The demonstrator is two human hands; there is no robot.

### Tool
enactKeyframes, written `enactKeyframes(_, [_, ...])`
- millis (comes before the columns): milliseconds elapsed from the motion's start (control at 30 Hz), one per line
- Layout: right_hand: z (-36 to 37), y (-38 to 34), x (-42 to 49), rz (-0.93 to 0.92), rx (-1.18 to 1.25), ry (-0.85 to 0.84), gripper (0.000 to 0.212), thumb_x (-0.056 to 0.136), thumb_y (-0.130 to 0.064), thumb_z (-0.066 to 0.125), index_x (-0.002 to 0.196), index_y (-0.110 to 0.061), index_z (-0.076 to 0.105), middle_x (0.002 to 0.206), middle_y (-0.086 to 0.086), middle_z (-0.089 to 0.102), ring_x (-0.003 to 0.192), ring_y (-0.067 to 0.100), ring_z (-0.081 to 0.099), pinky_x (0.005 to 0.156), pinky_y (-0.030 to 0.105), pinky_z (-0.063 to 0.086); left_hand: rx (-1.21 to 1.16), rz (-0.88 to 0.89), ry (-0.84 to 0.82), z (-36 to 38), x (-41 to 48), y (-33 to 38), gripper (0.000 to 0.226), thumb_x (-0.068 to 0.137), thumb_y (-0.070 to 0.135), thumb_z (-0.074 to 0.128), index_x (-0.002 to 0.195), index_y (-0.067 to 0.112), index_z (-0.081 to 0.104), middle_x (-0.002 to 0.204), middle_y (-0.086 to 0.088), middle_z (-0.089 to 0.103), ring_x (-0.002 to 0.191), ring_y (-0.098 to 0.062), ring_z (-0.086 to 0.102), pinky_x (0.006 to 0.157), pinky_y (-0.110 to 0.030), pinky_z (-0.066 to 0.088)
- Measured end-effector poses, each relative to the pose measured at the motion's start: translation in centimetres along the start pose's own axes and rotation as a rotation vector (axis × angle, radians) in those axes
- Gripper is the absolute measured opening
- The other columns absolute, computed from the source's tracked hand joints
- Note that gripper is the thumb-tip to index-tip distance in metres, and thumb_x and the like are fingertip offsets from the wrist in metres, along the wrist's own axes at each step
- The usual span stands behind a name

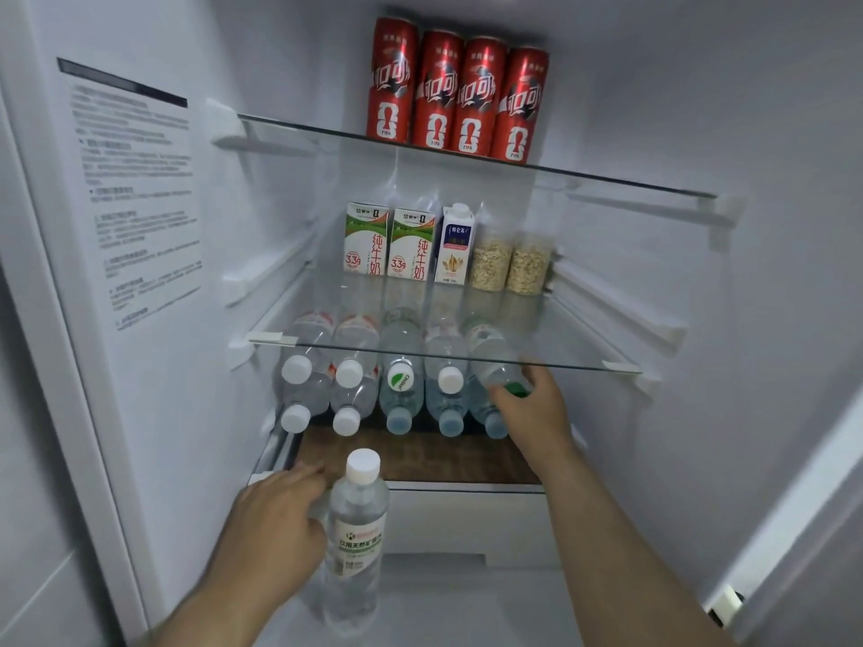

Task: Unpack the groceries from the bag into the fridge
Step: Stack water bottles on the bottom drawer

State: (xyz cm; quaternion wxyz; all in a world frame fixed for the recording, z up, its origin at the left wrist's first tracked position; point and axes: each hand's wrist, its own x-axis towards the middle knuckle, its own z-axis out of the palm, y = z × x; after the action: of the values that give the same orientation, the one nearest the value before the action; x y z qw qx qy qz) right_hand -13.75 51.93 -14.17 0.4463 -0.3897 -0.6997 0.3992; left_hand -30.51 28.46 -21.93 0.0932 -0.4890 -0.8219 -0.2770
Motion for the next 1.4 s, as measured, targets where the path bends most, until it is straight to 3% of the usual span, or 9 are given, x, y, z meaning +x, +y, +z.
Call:
enactKeyframes(100, [-0.1, 1.2, 0.0, 0.019, 0.054, -0.11, 0.053, 0.084, -0.025, 0.071, 0.134, -0.031, 0.054, 0.122, -0.007, 0.063, 0.11, 0.013, 0.061, 0.094, 0.034, 0.054, -0.009, 0.017, -0.006, 0.0, -0.1, -0.2, 0.062, 0.047, -0.009, 0.065, 0.1, 0.022, 0.074, 0.092, 0.007, 0.073, 0.076, -0.024, 0.067, 0.064, -0.028, 0.052])
enactKeyframes(267, [-0.6, 1.0, 0.5, 0.0, 0.085, -0.207, 0.044, 0.09, -0.017, 0.066, 0.13, -0.032, 0.057, 0.12, -0.007, 0.065, 0.11, 0.014, 0.062, 0.099, 0.039, 0.052, -0.051, 0.026, -0.009, 0.2, -0.2, -0.4, 0.068, 0.049, -0.008, 0.063, 0.107, 0.025, 0.073, 0.102, 0.01, 0.072, 0.08, -0.023, 0.066, 0.067, -0.028, 0.051])
enactKeyframes(400, [-0.1, 0.1, 1.0, -0.014, 0.079, -0.171, 0.035, 0.092, -0.015, 0.066, 0.123, -0.028, 0.055, 0.106, -0.02, 0.059, 0.108, 0.01, 0.058, 0.096, 0.027, 0.047, -0.08, 0.019, -0.028, 0.1, -0.1, -0.4, 0.068, 0.054, -0.001, 0.059, 0.114, 0.03, 0.07, 0.114, 0.015, 0.069, 0.087, -0.019, 0.065, 0.073, -0.028, 0.051])
enactKeyframes(633, [0.2, -0.1, 1.1, -0.04, 0.023, -0.179, 0.043, 0.093, -0.018, 0.065, 0.133, -0.025, 0.05, 0.118, -0.01, 0.057, 0.112, 0.012, 0.055, 0.092, 0.025, 0.043, -0.076, 0.017, -0.065, 0.5, -0.1, -0.8, 0.066, 0.061, 0.006, 0.052, 0.121, 0.031, 0.065, 0.127, 0.016, 0.062, 0.105, -0.016, 0.061, 0.088, -0.03, 0.05])
enactKeyframes(833, [0.1, -0.7, 0.5, -0.04, 0.01, -0.178, 0.048, 0.091, -0.014, 0.069, 0.132, -0.025, 0.048, 0.097, -0.024, 0.049, 0.084, -0.007, 0.05, 0.062, -0.002, 0.04, -0.087, 0.034, -0.039, 0.6, -0.2, -1.0, 0.061, 0.054, 0.007, 0.054, 0.109, 0.031, 0.068, 0.113, 0.016, 0.066, 0.088, -0.015, 0.063, 0.073, -0.026, 0.049])
enactKeyframes(933, [-0.3, -1.5, -0.1, -0.035, 0.059, -0.178, 0.042, 0.09, -0.011, 0.068, 0.124, -0.028, 0.049, 0.098, -0.028, 0.049, 0.086, -0.01, 0.05, 0.063, -0.002, 0.041, -0.1, 0.057, -0.051, 0.6, -0.3, -1.0, 0.064, 0.052, 0.004, 0.059, 0.108, 0.033, 0.065, 0.109, 0.018, 0.065, 0.086, -0.015, 0.063, 0.07, -0.023, 0.045])
enactKeyframes(1133, [0.0, -2.1, -4.5, -0.206, -0.061, 0.077, 0.027, 0.091, -0.016, 0.066, 0.107, -0.035, 0.056, 0.104, -0.021, 0.055, 0.1, 0.006, 0.055, 0.087, 0.023, 0.046, -0.354, -0.066, -0.116, 0.4, -1.8, -0.1, 0.069, 0.072, 0.018, 0.055, 0.138, 0.034, 0.048, 0.142, 0.022, 0.04, 0.135, -0.006, 0.035, 0.114, -0.031, 0.03])
enactKeyframes(1233, [1.5, -2.0, -7.9, -0.231, -0.089, -0.07, 0.027, 0.091, -0.016, 0.066, 0.114, -0.029, 0.062, 0.109, -0.015, 0.06, 0.099, 0.0, 0.059, 0.087, 0.018, 0.049, -0.511, -0.149, -0.01, 0.6, -3.2, 1.5, 0.058, 0.08, 0.021, 0.074, 0.133, 0.031, 0.051, 0.133, 0.021, 0.045, 0.131, -0.008, 0.041, 0.111, -0.03, 0.032])
enactKeyframes(1400, [4.0, -3.0, -10.7, -0.197, -0.208, -0.474, 0.045, 0.091, -0.034, 0.065, 0.136, -0.03, 0.057, 0.123, -0.017, 0.06, 0.111, -0.003, 0.056, 0.096, 0.019, 0.046, -0.69, -0.25, 0.021, 1.5, -3.5, 3.8, 0.058, 0.068, 0.029, 0.087, 0.1, 0.06, 0.05, 0.1, 0.043, 0.054, 0.097, 0.019, 0.051, 0.076, -0.006, 0.041])
